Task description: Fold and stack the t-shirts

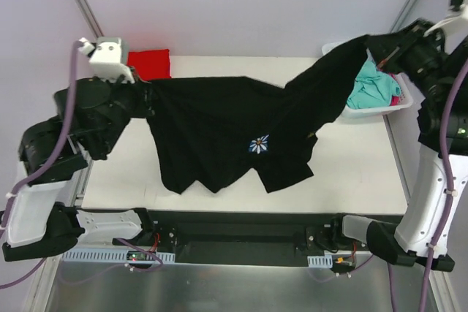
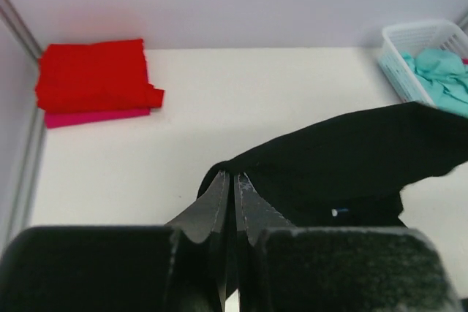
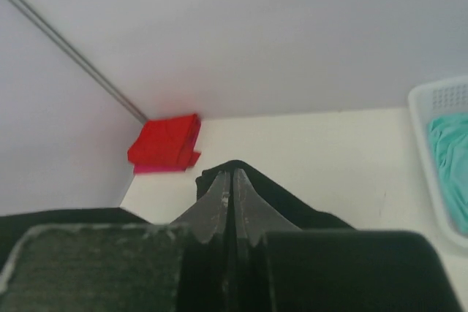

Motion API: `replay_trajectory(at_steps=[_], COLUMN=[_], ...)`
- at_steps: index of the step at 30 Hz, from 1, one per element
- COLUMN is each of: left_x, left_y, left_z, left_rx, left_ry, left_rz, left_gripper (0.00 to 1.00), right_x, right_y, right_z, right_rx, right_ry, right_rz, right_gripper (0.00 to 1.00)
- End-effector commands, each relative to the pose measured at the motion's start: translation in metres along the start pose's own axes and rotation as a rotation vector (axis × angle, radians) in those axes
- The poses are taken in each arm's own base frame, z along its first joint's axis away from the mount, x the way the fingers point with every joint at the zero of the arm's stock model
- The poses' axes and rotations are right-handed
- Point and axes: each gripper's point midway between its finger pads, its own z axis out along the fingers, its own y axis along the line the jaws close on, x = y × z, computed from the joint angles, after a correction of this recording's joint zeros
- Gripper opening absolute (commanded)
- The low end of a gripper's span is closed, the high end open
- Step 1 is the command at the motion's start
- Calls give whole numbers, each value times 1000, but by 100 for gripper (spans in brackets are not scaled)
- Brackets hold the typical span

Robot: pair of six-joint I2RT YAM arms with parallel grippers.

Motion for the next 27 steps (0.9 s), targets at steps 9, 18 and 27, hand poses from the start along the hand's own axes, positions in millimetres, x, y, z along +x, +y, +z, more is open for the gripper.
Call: replay_trajectory(at_steps=[9, 18, 27], left_x=[-5, 12, -3], left_y=[83, 55, 41], left_z=[-41, -10, -10], left_rx=[-241, -213, -141], left_ry=[-15, 50, 41], left_rz=[136, 171, 86], left_gripper=[0, 0, 0], right_x=[-119, -132, -94], right_y=[40, 66, 120], right_z=[10, -17, -77], right_rx=[-353, -489, -556], right_ry=[-174, -138, -79], right_rz=[317, 395, 367], right_gripper=[1, 1, 1])
